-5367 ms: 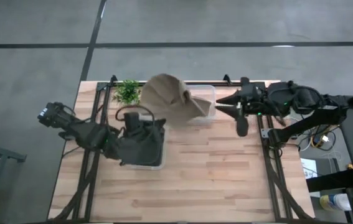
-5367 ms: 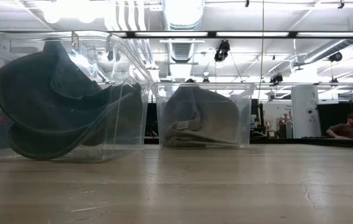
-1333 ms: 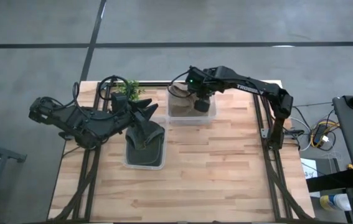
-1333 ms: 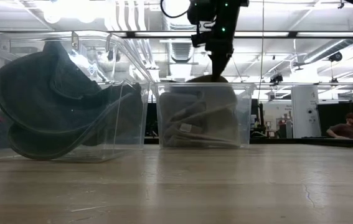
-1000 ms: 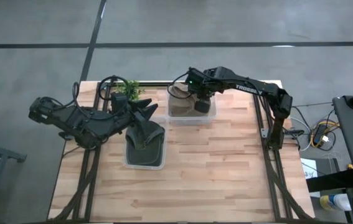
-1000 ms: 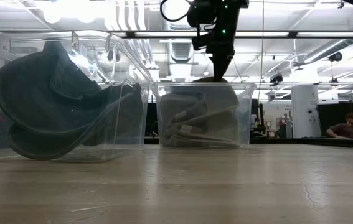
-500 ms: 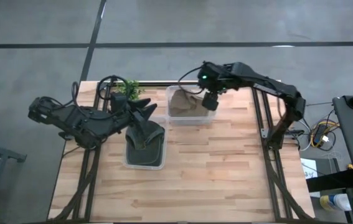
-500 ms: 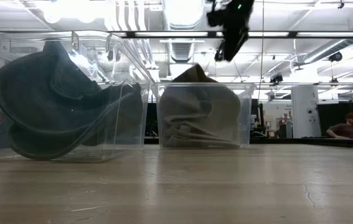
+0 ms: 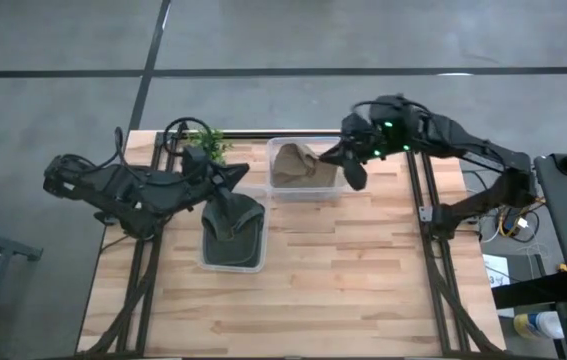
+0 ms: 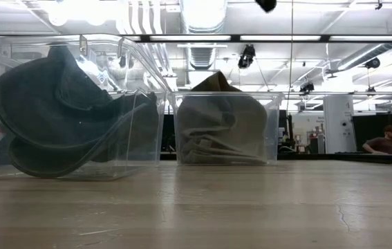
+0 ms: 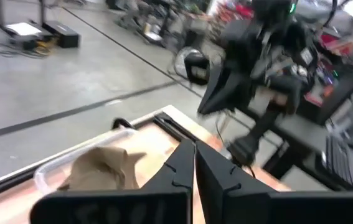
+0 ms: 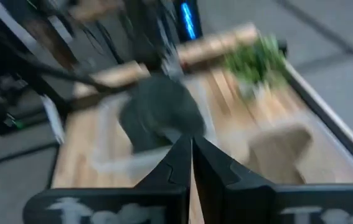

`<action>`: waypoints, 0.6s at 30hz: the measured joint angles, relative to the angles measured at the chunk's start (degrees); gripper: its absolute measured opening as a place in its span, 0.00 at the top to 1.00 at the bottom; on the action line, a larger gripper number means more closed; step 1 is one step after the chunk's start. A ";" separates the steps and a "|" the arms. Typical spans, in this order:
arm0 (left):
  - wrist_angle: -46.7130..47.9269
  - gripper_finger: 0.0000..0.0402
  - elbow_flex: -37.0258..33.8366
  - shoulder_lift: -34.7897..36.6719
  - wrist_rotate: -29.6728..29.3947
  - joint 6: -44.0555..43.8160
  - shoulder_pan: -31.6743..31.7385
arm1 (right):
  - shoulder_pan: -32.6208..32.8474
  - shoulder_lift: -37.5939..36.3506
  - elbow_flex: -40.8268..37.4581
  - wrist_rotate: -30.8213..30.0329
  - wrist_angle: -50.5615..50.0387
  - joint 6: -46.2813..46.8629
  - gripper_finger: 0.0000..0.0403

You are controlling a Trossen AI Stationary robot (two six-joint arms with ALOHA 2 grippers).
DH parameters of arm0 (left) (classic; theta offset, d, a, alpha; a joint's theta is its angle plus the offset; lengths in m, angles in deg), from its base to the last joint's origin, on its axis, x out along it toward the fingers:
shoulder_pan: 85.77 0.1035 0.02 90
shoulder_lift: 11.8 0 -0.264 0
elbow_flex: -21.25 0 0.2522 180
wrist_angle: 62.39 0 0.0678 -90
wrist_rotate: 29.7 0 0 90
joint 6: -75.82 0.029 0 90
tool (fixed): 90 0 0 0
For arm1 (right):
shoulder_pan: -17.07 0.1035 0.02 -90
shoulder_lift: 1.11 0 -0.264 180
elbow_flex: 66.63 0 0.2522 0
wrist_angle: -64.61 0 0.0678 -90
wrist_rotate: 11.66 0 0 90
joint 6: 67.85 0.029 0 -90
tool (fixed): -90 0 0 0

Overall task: Pick & Place hat
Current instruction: Return to Home Position

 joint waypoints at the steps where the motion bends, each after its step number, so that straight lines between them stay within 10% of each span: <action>1: 0.06 0.98 -0.34 0.06 1.81 0.45 0.44 | 0.96 -1.50 -1.70 -0.01 3.07 -0.01 0.97; 8: 0.20 1.00 -3.83 1.95 8.96 7.34 1.69 | 7.39 -12.04 -15.09 -1.87 22.79 -3.03 0.98; 18: -0.43 1.00 -22.01 15.23 11.95 6.14 1.69 | 9.10 -22.66 -27.55 -7.66 24.99 4.28 0.98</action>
